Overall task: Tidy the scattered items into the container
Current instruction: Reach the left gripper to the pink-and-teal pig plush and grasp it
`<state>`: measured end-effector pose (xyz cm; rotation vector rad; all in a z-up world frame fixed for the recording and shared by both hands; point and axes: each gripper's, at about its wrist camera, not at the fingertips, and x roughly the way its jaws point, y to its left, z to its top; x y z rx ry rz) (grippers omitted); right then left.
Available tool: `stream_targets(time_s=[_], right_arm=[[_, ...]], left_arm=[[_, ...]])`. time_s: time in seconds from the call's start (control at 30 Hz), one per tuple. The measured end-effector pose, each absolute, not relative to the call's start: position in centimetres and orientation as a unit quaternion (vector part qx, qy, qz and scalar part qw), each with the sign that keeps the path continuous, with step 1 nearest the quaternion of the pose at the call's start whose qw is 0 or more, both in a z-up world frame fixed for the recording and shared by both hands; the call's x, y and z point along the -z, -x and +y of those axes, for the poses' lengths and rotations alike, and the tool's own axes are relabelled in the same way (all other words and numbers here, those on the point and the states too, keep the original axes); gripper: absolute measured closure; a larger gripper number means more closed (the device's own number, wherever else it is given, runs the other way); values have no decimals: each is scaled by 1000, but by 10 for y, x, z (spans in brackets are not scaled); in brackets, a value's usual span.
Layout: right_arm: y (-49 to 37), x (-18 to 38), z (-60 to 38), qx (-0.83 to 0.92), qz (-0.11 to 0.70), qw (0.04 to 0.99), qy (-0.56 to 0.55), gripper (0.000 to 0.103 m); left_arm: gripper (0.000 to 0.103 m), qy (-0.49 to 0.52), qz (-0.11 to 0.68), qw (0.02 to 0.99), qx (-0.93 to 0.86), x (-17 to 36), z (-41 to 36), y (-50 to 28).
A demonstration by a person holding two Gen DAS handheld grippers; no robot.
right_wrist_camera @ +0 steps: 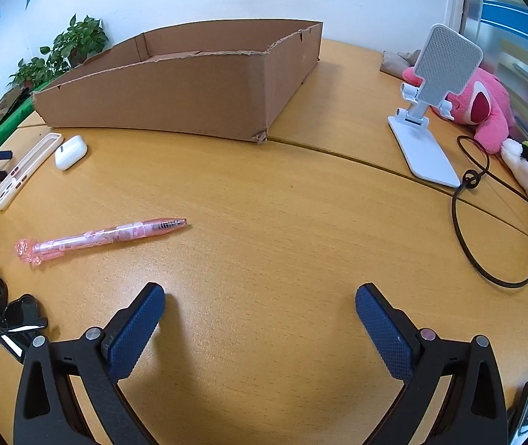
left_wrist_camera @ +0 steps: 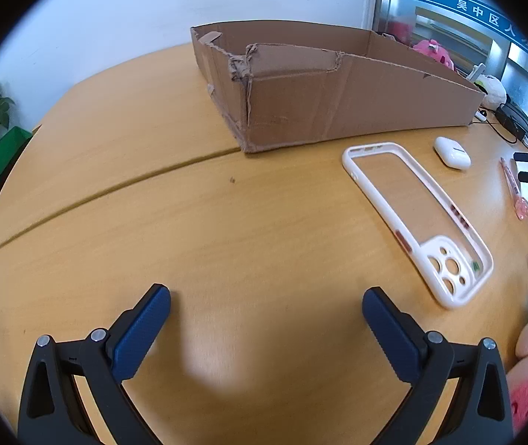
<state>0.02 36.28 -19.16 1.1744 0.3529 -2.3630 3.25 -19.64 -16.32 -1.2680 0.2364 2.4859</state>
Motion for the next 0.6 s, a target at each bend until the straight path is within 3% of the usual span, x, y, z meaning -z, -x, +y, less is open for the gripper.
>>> stream_targets(time_s=[0.27, 0.43, 0.6], right_arm=[[0, 192, 363, 862, 129, 238, -428, 0], [0, 193, 363, 862, 129, 238, -428, 0], [0, 193, 363, 862, 130, 239, -428, 0]], left_arm=[[1, 405, 17, 171, -898, 121, -219, -114], [1, 407, -55, 270, -871, 80, -207, -177], [1, 430, -59, 347, -831, 93, -170, -206]])
